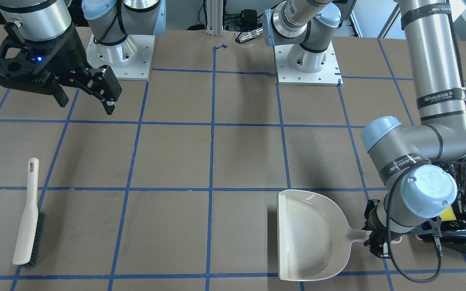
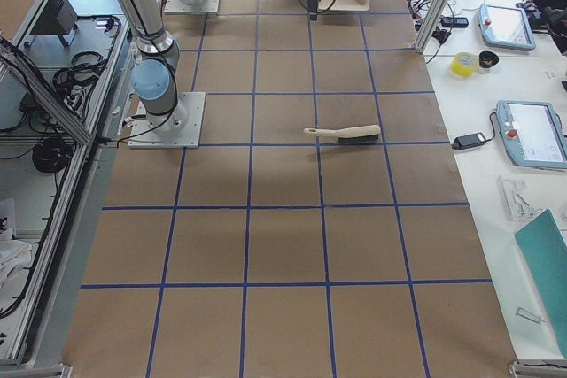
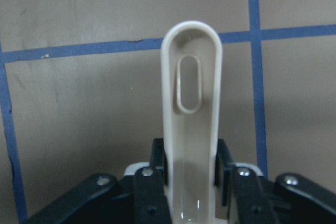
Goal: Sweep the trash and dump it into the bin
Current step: 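Bring the empty dustpan back with the left gripper while the right gripper rises, then lower the dustpan flat onto the table with the left gripper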
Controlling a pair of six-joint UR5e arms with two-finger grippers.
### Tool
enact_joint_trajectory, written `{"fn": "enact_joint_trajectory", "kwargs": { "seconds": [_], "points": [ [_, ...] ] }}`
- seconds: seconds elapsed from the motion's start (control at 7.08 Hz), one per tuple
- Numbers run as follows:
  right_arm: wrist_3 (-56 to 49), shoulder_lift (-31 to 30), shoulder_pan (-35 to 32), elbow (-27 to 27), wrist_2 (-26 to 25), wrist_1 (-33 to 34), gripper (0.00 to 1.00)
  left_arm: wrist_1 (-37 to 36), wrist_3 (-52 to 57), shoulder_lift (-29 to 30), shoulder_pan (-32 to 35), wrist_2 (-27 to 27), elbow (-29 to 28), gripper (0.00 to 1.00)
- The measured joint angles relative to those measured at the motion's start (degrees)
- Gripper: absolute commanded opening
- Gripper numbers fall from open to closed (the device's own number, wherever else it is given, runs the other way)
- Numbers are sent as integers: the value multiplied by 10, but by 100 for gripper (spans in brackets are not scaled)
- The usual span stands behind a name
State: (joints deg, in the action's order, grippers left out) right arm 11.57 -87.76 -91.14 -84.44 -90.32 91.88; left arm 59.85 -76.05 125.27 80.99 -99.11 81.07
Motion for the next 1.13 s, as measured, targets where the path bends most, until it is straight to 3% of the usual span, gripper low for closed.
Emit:
{"fn": "enact_joint_trajectory", "kwargs": {
  "seconds": [1.13],
  "points": [
    [0, -1, 0, -9, 2, 35, 100, -14, -17, -3, 33, -25, 29, 4]
  ]
}}
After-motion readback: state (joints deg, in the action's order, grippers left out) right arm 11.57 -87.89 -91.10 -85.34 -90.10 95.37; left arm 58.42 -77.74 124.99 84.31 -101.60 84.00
